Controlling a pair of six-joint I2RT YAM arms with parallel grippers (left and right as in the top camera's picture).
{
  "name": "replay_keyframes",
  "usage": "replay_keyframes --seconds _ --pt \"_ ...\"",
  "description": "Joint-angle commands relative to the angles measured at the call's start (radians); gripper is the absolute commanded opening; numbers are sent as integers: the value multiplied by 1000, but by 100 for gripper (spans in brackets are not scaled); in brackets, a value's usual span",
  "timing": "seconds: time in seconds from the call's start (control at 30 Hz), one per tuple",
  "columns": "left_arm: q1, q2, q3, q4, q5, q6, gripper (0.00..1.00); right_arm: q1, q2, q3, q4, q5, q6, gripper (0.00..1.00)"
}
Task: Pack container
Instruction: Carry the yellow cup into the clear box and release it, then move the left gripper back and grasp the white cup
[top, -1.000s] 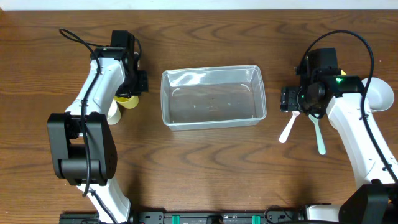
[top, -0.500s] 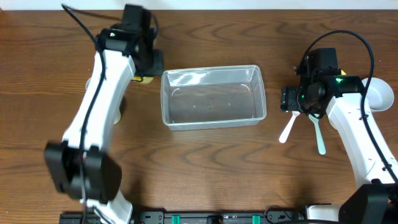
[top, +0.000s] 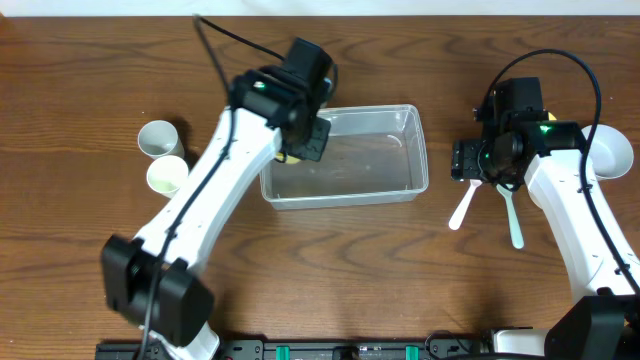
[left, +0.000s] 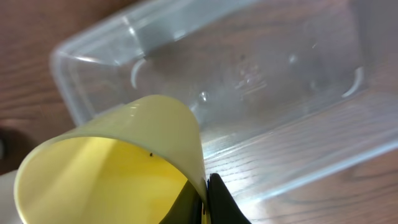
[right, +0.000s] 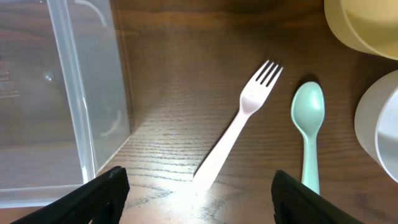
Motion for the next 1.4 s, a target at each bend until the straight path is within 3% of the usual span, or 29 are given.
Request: replay_keyframes --seconds 0.0,0.5,0.6,0.73,0.87,0.93,0.97,1.17,1.37 --pt "11 62 -6 10 -9 6 6 -6 1 19 -10 -3 7 75" --pt "79 263 -6 142 -9 36 8 -6 1 19 -26 -3 7 75" --pt "82 278 -6 150 -9 37 17 -6 1 19 -28 -3 7 76" --pt "77 264 14 142 -9 40 49 -6 1 19 -29 -3 7 76" --pt "58 193 88 71 -9 40 62 -6 1 19 -29 -3 7 76" --pt "52 129 129 47 -11 44 81 -6 1 19 -26 -3 7 76" --pt "52 89 148 33 -18 43 85 -6 1 19 -26 -3 7 76" --pt "127 -147 164 -66 -176 -20 96 -6 1 19 -26 -3 6 77" --pt "337 -198 135 -215 -196 -115 96 -6 1 19 -23 -1 -4 78"
